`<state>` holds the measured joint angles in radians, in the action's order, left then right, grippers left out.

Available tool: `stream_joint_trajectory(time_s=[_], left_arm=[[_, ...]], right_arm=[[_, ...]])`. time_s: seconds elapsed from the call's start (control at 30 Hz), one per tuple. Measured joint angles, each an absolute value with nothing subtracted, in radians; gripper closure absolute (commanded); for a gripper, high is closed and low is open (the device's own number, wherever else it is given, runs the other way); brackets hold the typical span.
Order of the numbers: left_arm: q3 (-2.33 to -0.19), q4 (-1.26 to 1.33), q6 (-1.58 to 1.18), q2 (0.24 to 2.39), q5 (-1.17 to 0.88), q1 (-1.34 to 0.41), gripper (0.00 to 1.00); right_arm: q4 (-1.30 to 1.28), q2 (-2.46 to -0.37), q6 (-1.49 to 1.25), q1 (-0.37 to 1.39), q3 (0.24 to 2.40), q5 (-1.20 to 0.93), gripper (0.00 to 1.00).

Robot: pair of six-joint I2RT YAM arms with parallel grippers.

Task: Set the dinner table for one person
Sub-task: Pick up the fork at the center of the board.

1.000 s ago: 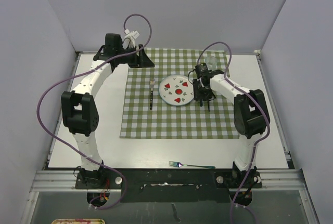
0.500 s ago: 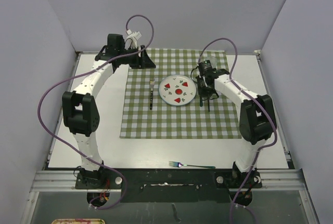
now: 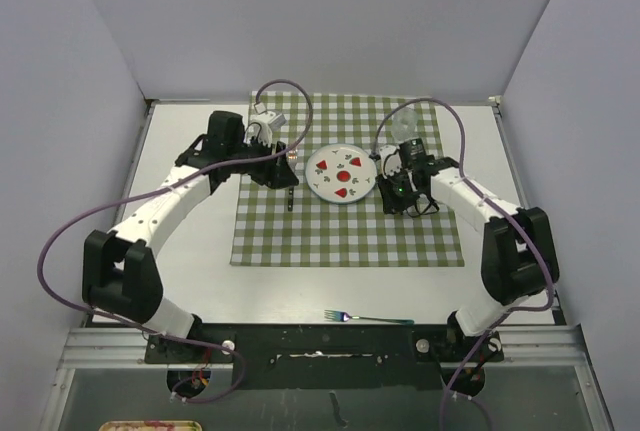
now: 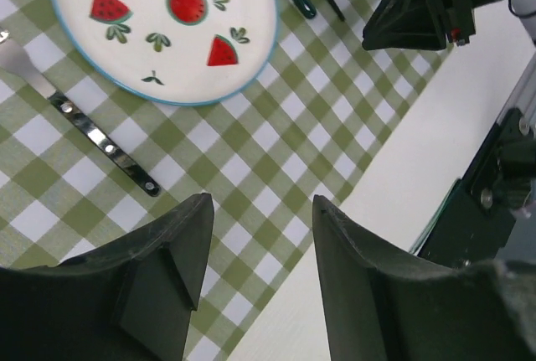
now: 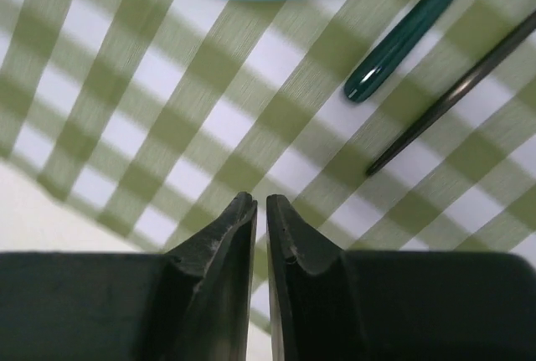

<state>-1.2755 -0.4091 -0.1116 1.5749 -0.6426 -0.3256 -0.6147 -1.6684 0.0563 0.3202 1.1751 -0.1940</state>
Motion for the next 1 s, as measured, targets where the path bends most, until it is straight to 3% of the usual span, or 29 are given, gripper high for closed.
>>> stream_joint_trajectory(time_s=[0.13, 0.3, 0.57, 0.8, 1.0], left_arm=[[-1.214, -0.441, -0.004, 1.45, -0.658, -0.363, 0.51], [-1.196, -0.481, 0.126, 1.353, -0.699, -0.366, 0.5], [-1.089, -0.627, 0.324, 1.254, -0.694, -0.484, 0.49], [-1.087, -0.76, 0.445, 1.139, -0.514, -0.479, 0.45], [-1.087, -0.786, 0.525, 0.974, -0.313, -0.375, 0.45]], right_arm=[[-0.643, -1.512, 0.216, 0.322, 1.029, -0.308, 0.82], [-0.699, -1.379, 0.4, 0.361, 1.014, -0.4, 0.81], [-0.757, -1.256, 0.566, 0.509, 0.913, -0.303, 0.78], [-0.832, -1.142, 0.608, 0.612, 0.813, -0.198, 0.75], [-0.855, -1.129, 0.621, 0.679, 0.785, -0.177, 0.75]])
